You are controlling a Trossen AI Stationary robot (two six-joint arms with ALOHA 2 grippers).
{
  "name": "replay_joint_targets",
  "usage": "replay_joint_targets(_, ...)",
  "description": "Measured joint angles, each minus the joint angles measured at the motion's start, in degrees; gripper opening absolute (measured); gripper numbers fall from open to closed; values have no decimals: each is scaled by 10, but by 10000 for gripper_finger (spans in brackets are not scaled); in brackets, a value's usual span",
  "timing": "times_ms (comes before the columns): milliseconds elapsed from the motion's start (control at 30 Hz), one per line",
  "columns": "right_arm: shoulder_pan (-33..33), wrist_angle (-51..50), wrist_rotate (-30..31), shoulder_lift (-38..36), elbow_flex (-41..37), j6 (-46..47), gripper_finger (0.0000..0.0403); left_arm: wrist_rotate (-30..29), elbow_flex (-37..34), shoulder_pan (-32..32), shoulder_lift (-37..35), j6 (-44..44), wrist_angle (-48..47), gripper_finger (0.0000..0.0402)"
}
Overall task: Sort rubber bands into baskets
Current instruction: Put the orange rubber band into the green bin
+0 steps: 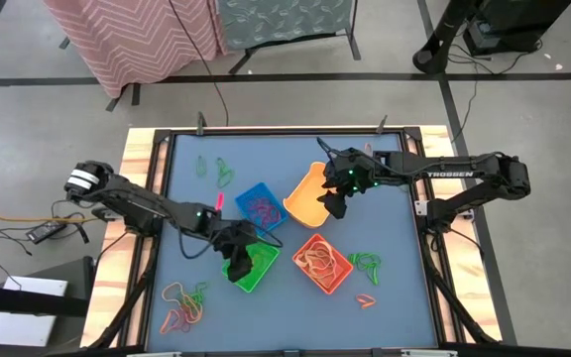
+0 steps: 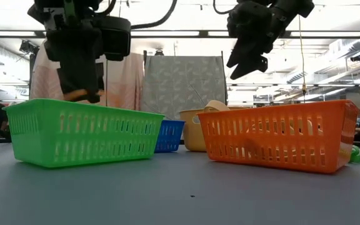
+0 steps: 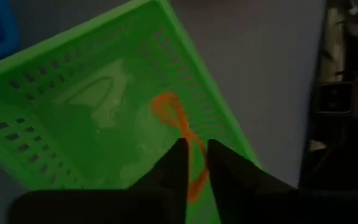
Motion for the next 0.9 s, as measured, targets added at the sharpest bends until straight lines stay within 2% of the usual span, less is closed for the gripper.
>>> replay_joint_targets(100, 0, -2, -16, -7, 0, -9, 247, 6, 0, 5, 0, -13, 4, 118)
replay_joint_targets(267, 0, -9, -23, -29, 0, -18, 247, 78, 1, 26, 0, -23, 11, 190)
replay_joint_targets(400, 0, -9, -36, -51, 0, -18, 247, 135, 9, 56, -4, -17, -10, 227)
replay_joint_targets(467, 1, -17, -67, -66, 0, -11, 247, 136, 28, 79, -17, 12, -38, 233)
replay_joint_targets(600, 27, -73, -145, -98, 0, 54, 247, 71, 73, 139, -72, 96, -80, 231)
replay_joint_targets(667, 59, -122, -187, -105, 0, 93, 247, 26, 88, 175, -97, 136, -87, 229)
replay_joint_targets(733, 111, -174, -201, -109, 0, 134, 247, -3, 98, 212, -119, 168, -89, 228)
replay_joint_targets(800, 178, -194, -202, -113, -12, 193, 247, -6, 105, 251, -138, 187, -73, 228)
replay_joint_targets(900, 293, -168, -191, -110, -45, 332, 247, -11, 106, 297, -153, 200, -59, 228)
